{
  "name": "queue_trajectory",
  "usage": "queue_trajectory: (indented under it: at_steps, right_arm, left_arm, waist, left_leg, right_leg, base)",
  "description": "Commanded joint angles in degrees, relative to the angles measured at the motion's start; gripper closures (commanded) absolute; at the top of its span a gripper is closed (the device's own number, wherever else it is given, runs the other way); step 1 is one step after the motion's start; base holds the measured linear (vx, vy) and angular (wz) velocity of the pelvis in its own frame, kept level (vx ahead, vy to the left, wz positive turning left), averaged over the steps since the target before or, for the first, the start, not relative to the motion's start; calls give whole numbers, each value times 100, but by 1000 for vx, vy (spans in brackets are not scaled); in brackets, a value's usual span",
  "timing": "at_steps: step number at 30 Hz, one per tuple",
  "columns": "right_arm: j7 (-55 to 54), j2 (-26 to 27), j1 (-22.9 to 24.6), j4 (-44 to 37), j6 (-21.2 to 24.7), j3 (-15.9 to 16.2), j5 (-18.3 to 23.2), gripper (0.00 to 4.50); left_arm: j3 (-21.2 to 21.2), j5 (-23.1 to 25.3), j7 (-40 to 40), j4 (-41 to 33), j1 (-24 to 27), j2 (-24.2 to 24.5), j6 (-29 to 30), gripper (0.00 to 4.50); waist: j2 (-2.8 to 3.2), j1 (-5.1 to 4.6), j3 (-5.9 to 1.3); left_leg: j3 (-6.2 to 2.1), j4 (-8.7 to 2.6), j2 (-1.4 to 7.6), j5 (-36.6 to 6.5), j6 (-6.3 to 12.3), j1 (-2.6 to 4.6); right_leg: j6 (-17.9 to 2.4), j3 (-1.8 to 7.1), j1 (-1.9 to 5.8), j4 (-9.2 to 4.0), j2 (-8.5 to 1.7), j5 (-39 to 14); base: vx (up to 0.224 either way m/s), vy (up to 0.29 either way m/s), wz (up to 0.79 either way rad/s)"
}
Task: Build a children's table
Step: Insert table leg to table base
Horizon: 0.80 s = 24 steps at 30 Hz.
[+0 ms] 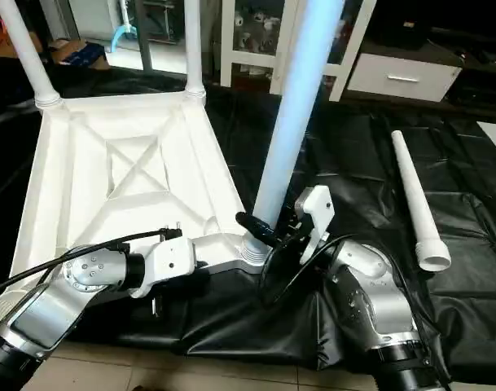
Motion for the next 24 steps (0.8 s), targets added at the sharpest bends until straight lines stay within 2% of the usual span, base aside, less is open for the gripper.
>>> queue_trajectory:
  at_steps: [1,2,4,5,6,7,8,11,15,17,24]
  right_arm:
    - [-167,-38,161,297,207,14,-217,211]
    - [-149,-47,143,215,242,9,-170,211]
    - [-133,-54,131,147,267,-3,-137,211]
    - [-123,-56,129,120,273,-9,-123,211]
    - [-113,-58,128,93,277,-14,-111,211]
    - [-114,-59,129,69,278,-19,-102,211]
    - [-123,-67,132,16,274,-25,-97,211]
    - [-129,-77,135,-36,261,-24,-107,211]
    - [-149,-89,135,-163,274,-51,-139,211]
    - [-159,-96,130,-190,286,-57,-141,211]
    - [-189,-148,156,-366,275,-68,-148,211]
  left_arm:
    - [-67,-61,11,151,52,-68,-138,450]
    - [-64,-61,6,150,53,-68,-138,450]
    - [-63,-59,4,154,53,-69,-138,450]
    - [-63,-58,3,156,51,-67,-138,450]
    - [-63,-56,1,158,50,-66,-138,450]
    - [-62,-56,1,159,50,-66,-138,450]
    - [-60,-56,0,162,49,-65,-138,450]
    - [-57,-54,0,166,50,-64,-139,450]
    - [-50,-60,-11,163,54,-58,-135,450]
    - [-50,-63,-16,166,55,-56,-136,450]
    - [-48,-63,-21,146,80,-47,-131,450]
  waist:
    - [-19,-36,-72]
    - [-22,-20,-97]
    - [-38,0,-136]
    - [-32,3,-143]
    - [-7,9,-145]
    - [-7,9,-145]
    - [-3,10,-153]
    - [-6,13,-146]
    - [-9,11,-133]
    - [-6,11,-137]
    - [-15,19,-143]
  left_leg:
    - [-182,-494,304,-2311,-110,80]
    - [-153,-466,302,-2148,-79,90]
    - [-124,-427,298,-1680,63,60]
    - [-110,-406,291,-1307,214,30]
    - [-90,-386,286,-1143,298,37]
    - [-90,-386,286,-1143,298,37]
    - [-73,-359,284,-949,374,27]
    - [-65,-354,286,-898,409,21]
    - [-60,-369,295,-1133,345,32]
    - [-61,-365,296,-1131,327,37]
    - [-42,-331,284,-873,414,40]
  right_leg:
    - [-663,190,-61,-505,-217,-2220]
    - [-755,196,-55,-490,-209,-1951]
    - [-871,187,2,-410,-192,-1290]
    - [-941,169,31,-361,-181,-881]
    - [-1012,163,25,-355,-186,-736]
    - [-1012,163,25,-355,-186,-736]
    - [-1094,152,39,-329,-184,-522]
    - [-1118,143,46,-316,-182,-510]
    - [-1039,152,33,-348,-189,-901]
    - [-1005,154,33,-346,-191,-932]
    - [-1064,146,45,-310,-180,-601]
  base:
    - [0,0,0]
    - [0,0,0]
    - [0,0,0]
    - [0,0,0]
    - [0,0,0]
    - [0,0,0]
    - [0,0,0]
    - [0,0,0]
    - [0,0,0]
    - [0,0,0]
    - [0,0,0]
